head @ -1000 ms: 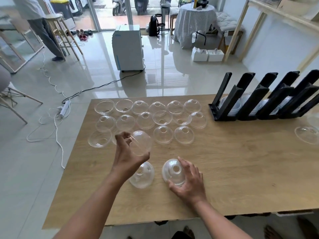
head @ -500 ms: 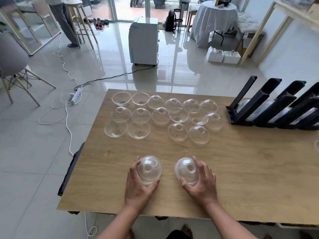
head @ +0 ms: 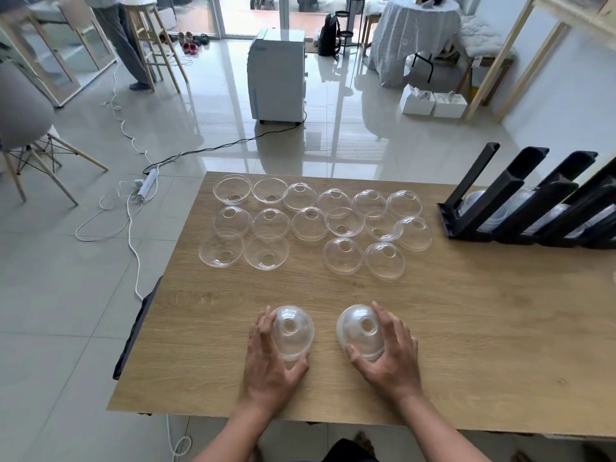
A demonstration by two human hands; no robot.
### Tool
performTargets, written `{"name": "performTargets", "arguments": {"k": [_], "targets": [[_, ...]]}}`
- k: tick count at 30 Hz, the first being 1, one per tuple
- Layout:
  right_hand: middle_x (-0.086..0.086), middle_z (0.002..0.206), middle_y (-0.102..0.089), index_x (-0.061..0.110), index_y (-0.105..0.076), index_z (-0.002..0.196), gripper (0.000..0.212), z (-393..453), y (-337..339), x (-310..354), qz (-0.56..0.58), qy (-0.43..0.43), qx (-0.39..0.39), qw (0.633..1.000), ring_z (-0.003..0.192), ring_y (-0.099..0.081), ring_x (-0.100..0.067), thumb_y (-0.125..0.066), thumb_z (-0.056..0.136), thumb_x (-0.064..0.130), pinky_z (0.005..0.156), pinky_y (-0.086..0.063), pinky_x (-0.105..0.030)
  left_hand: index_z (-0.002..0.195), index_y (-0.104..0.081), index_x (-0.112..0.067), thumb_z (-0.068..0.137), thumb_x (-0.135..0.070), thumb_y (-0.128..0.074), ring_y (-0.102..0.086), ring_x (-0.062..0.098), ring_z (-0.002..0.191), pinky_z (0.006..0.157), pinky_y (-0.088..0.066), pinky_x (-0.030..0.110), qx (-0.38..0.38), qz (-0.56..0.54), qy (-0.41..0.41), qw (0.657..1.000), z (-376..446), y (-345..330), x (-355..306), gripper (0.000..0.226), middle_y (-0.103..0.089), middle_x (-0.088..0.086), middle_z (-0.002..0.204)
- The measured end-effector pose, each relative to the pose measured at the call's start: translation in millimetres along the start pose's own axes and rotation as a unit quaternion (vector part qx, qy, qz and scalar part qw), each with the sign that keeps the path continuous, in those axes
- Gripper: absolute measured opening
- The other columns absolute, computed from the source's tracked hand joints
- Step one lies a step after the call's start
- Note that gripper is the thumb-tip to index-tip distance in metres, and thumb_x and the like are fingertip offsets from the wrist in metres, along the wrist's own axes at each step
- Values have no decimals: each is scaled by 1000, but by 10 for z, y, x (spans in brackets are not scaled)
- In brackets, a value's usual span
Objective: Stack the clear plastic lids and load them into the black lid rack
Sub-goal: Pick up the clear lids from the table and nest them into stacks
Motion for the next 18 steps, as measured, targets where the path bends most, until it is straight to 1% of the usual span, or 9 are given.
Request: {"name": "performTargets", "arguments": {"k": [3,5,7,9,11,13,14,16,18], "targets": [[9,148,-48,37,-33,158,103,7,25,-9,19,-12,6,1000,126,-49,-13,-67,70,78,95,-39,-41,152,-21,-15,70,-42,-84,-29,23,148,120,-30,49,3,6,3,1000,-4,-11,2,107,-33,9,159],[8,150,-43,42,-29,159,100,26,60,-28,74,-33,5,997,131,-46,-12,-62,73,81,100,-41,-44,151,-22,-14,69,-44,-82,-31,23,148,118,-34,53,2,7,5,1000,-3,-6,0,107,-34,10,159],[5,145,-45,43,-33,156,88,134,133,-73,140,-67,-20,988,126,-51,-16,-58,79,79,100,-49,-49,151,-22,-14,69,-46,-80,-32,24,147,116,-37,58,2,9,9,1000,-3,-10,-2,106,-35,11,158],[2,136,-49,37,-41,150,83,389,253,-139,161,-116,-62,978,119,-53,-18,-58,78,76,99,-50,-52,151,-23,-15,69,-50,-76,-33,23,147,114,-39,60,-4,8,13,1000,-1,-8,-8,104,-36,11,158],[-3,139,-49,33,-44,146,81,763,338,-188,138,-154,-67,976,125,-51,-25,-61,77,73,104,-46,-54,151,-23,-15,69,-51,-74,-33,22,145,111,-41,62,-9,10,15,1000,10,-1,-12,103,-37,11,156],[-5,148,-46,32,-42,146,78,1137,361,-214,76,-167,-33,982,134,-46,-31,-66,80,65,109,-41,-54,150,-24,-15,68,-51,-74,-36,24,144,110,-41,63,-6,12,20,1000,20,0,-2,103,-38,11,155],[-4,153,-44,32,-38,149,79,1287,350,-226,41,-168,-10,985,136,-44,-32,-68,82,62,110,-39,-53,150,-24,-15,67,-50,-75,-37,25,143,110,-42,63,-3,14,23,1000,21,-2,5,103,-39,11,154],[0,159,-39,31,-31,154,88,1485,296,-242,-12,-166,41,985,141,-41,-32,-69,82,64,111,-36,-52,150,-24,-15,67,-49,-76,-40,27,141,110,-42,62,3,20,27,999,16,-10,16,104,-41,12,153],[1,160,-39,31,-29,153,92,1580,244,-276,-44,-158,66,984,141,-40,-32,-70,79,67,110,-37,-51,150,-23,-17,66,-49,-77,-40,27,141,110,-42,61,5,23,30,999,10,-13,19,105,-41,11,153]]}}
Point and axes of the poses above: each hand's wrist, its own z-axis towards the middle knuckle, its own y-axis out of the back of the hand, x = y × z, the point moved 5 cm from there along z, towards the middle knuckle
